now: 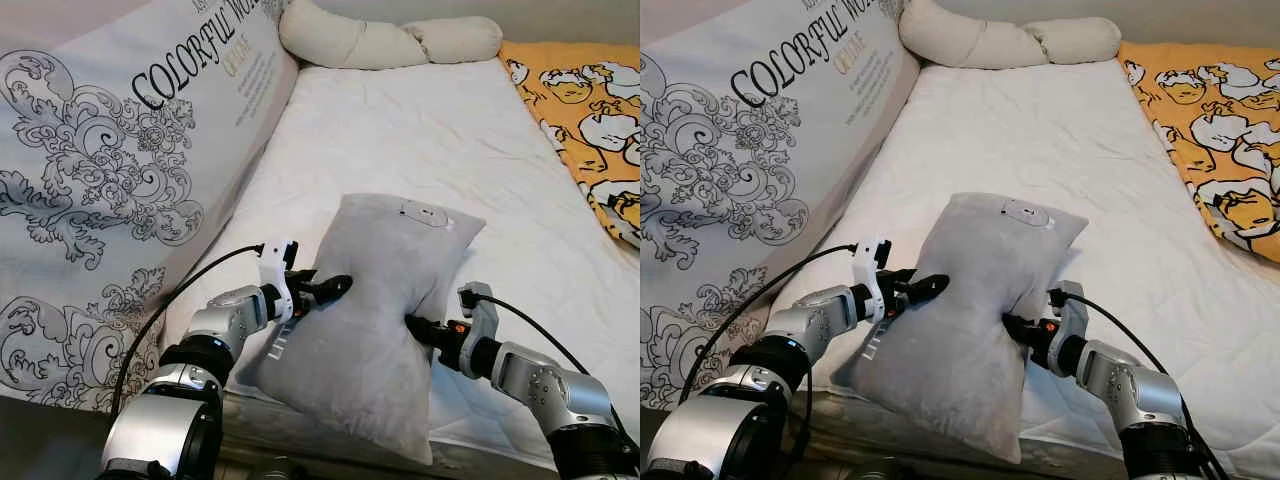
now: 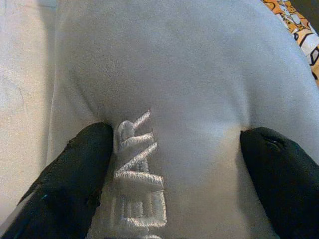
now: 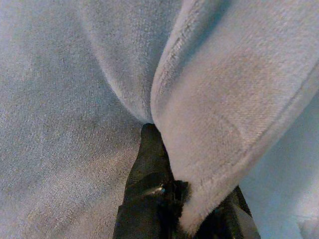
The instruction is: Clean up the room
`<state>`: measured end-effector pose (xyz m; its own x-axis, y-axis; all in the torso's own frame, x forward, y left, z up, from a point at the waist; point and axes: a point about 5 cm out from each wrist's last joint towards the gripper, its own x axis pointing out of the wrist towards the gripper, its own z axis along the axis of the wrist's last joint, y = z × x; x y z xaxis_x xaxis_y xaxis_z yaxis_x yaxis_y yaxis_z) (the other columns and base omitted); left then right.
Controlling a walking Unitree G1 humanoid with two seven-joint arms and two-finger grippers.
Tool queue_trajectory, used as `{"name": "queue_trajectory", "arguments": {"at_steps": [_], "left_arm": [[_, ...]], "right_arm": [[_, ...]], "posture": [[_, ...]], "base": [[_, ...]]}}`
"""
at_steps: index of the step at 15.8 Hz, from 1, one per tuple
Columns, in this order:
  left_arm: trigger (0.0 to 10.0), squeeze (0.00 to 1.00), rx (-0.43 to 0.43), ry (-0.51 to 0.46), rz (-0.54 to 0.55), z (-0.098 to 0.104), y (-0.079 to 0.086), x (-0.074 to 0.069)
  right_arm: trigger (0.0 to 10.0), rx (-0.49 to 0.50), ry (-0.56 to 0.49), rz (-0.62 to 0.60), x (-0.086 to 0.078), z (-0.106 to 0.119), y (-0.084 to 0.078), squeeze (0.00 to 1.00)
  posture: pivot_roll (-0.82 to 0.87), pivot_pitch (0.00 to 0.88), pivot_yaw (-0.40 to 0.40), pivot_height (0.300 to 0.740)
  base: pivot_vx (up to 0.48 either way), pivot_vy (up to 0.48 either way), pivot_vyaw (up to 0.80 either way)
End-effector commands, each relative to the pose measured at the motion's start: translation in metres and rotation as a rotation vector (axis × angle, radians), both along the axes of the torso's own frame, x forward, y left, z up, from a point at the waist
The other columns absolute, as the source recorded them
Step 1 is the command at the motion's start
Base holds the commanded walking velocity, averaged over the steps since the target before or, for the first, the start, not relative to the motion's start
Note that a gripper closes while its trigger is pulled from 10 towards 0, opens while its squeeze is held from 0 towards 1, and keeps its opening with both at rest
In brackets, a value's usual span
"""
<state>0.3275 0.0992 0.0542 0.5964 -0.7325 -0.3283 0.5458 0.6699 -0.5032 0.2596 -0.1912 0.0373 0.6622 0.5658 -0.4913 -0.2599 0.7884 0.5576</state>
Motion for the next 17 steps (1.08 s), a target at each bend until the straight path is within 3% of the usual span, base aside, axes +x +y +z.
{"name": "queue_trajectory", "arguments": {"at_steps": [1, 9, 10, 11, 17], "left_arm": [[10.0, 1.00, 0.022, 0.019, -0.011, -0.003, -0.001, -0.001], [10.0, 1.00, 0.022, 0.019, -0.011, -0.003, -0.001, -0.001], [0.0, 0.00, 0.016, 0.055, 0.021, -0.010, 0.000, -0.004], [0.0, 0.00, 0.014, 0.067, 0.009, -0.013, 0.000, -0.007], [0.0, 0.00, -0.010, 0.040, 0.000, -0.005, -0.001, -0.002]], "right_arm": [[0.0, 0.012, -0.036, 0.007, 0.004, 0.008, 0.003, 0.00], [0.0, 0.012, -0.036, 0.007, 0.004, 0.008, 0.003, 0.00], [0.0, 0.030, -0.073, 0.051, 0.015, 0.014, 0.021, 0.00], [0.0, 0.041, -0.117, 0.105, 0.028, 0.023, 0.041, 0.00], [0.0, 0.043, -0.136, 0.130, 0.039, 0.028, 0.051, 0.00]], "posture": [[-0.12, 0.000, 0.138, 0.740], [-0.12, 0.000, 0.138, 0.740], [-0.10, 0.000, 0.119, 0.740], [-0.09, 0.000, 0.116, 0.740], [-0.07, 0.000, 0.099, 0.740]], "base": [[0.000, 0.000, 0.00], [0.000, 0.000, 0.00], [0.000, 0.000, 0.00], [0.000, 0.000, 0.00], [0.000, 0.000, 0.00]]}}
